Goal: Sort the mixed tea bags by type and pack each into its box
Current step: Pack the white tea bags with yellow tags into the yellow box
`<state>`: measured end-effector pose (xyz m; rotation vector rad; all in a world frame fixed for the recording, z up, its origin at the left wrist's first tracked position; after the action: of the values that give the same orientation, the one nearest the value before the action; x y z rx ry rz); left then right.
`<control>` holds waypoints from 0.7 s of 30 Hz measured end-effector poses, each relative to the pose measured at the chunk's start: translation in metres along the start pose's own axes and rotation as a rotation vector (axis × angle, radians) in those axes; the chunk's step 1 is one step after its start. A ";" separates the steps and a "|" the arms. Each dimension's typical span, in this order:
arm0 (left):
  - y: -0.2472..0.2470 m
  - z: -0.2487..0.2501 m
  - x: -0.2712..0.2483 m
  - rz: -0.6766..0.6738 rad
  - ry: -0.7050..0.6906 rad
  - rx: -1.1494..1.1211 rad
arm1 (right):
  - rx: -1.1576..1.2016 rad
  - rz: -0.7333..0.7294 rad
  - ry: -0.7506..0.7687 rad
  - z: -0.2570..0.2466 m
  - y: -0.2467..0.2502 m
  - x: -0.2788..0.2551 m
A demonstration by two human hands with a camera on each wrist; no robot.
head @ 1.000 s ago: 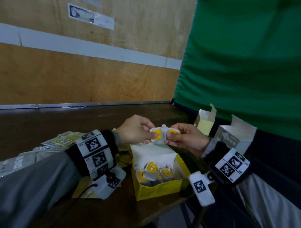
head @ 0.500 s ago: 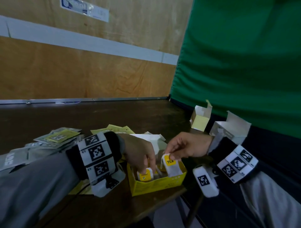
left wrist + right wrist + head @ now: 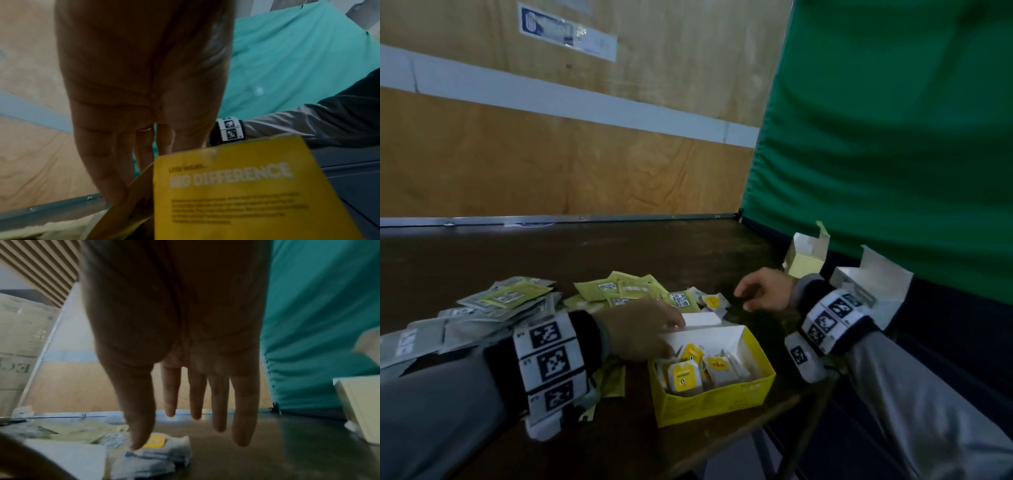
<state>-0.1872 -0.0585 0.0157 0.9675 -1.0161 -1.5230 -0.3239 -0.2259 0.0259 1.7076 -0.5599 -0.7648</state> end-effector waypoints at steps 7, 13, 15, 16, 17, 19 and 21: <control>0.005 0.006 0.000 0.166 -0.032 -0.008 | -0.108 -0.246 0.135 -0.028 -0.030 0.049; 0.005 0.002 -0.001 0.171 -0.019 0.002 | -0.065 -0.346 0.178 -0.033 -0.035 0.070; 0.004 0.001 -0.001 0.163 -0.016 0.015 | -0.056 -0.298 0.204 -0.031 -0.033 0.072; 0.003 0.000 -0.001 0.160 -0.012 0.016 | -0.042 -0.274 0.209 -0.030 -0.032 0.072; 0.003 0.000 -0.001 0.161 -0.008 0.012 | -0.028 -0.259 0.205 -0.028 -0.033 0.072; 0.003 -0.001 -0.001 0.162 -0.007 -0.013 | -0.011 -0.242 0.185 -0.027 -0.034 0.068; 0.003 0.000 0.000 0.157 -0.010 -0.035 | 0.028 -0.216 0.178 -0.025 -0.035 0.066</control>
<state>-0.1861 -0.0586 0.0188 0.8359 -1.0445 -1.4120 -0.2615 -0.2470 -0.0171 1.8610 -0.2673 -0.7489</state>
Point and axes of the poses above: each hand's wrist, its own x-axis towards the middle knuckle, its own y-axis out of the back of the hand, z = x × y, the point moved 7 cm from there along x, towards the middle knuckle, and after that the axes turned 4 degrees about -x, right-handed, at the moved point
